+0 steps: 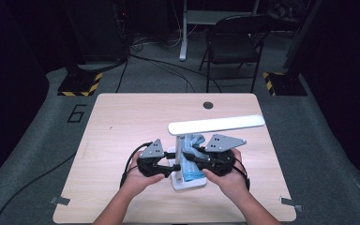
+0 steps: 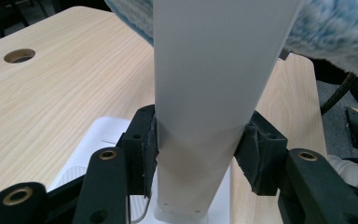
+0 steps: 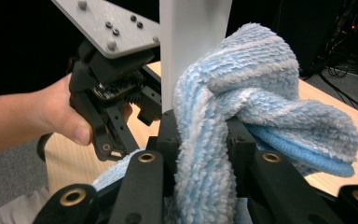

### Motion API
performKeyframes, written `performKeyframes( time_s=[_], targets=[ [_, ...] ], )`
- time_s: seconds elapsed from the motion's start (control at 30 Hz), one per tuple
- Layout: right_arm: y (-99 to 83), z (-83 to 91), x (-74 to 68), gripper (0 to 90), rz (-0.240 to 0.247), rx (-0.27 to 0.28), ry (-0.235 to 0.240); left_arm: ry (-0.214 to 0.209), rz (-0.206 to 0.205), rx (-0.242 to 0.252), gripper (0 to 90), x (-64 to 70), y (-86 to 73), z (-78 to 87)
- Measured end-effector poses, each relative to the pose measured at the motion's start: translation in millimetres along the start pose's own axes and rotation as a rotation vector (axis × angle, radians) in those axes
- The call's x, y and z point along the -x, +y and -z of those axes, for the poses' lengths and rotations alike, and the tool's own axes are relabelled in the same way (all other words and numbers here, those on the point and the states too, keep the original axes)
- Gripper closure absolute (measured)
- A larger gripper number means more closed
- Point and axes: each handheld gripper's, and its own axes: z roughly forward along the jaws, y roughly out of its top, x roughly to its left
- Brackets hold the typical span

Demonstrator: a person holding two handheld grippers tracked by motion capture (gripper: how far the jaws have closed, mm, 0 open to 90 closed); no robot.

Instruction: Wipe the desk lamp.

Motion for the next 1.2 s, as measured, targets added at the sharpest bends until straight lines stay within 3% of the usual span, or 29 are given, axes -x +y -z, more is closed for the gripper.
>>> performKeyframes(
  time_s=[0.23, 0.37, 0.5, 0.63, 0.73, 0.87, 1.03, 1.2],
  targets=[
    [11.0, 7.1, 1.1, 72.7, -0.014, 0.048, 0.009, 0.004, -0.013, -0.008, 52.3, -0.5, 0.4, 0.5],
    [22.6, 18.4, 0.4, 72.7, -0.024, 0.117, 0.011, 0.012, -0.014, -0.005, 52.4, 0.2, 0.6, 0.0],
    [30.4, 24.5, 0.4, 72.6, 0.005, 0.135, -0.001, 0.032, -0.018, -0.005, 52.6, 1.8, 0.9, -0.5],
    [26.1, 25.8, 2.2, 72.8, -0.016, 0.148, -0.016, 0.024, -0.012, -0.007, 52.5, 2.1, 1.1, -1.1],
    [20.0, 29.7, 5.4, 72.9, -0.033, 0.176, -0.061, 0.034, -0.015, -0.003, 52.5, 3.9, 1.2, -2.1],
    [10.5, 41.4, 16.6, 73.1, -0.116, 0.237, -0.089, 0.03, -0.008, -0.016, 52.6, 5.0, 2.1, -2.0],
    [2.2, 47.7, 20.9, 73.0, -0.142, 0.255, -0.134, 0.032, -0.002, -0.016, 52.5, 4.8, 2.0, -1.2],
    [0.8, 48.3, 23.1, 72.7, -0.154, 0.236, -0.106, 0.002, 0.02, -0.01, 51.0, 2.8, 4.3, -1.8]
  ],
)
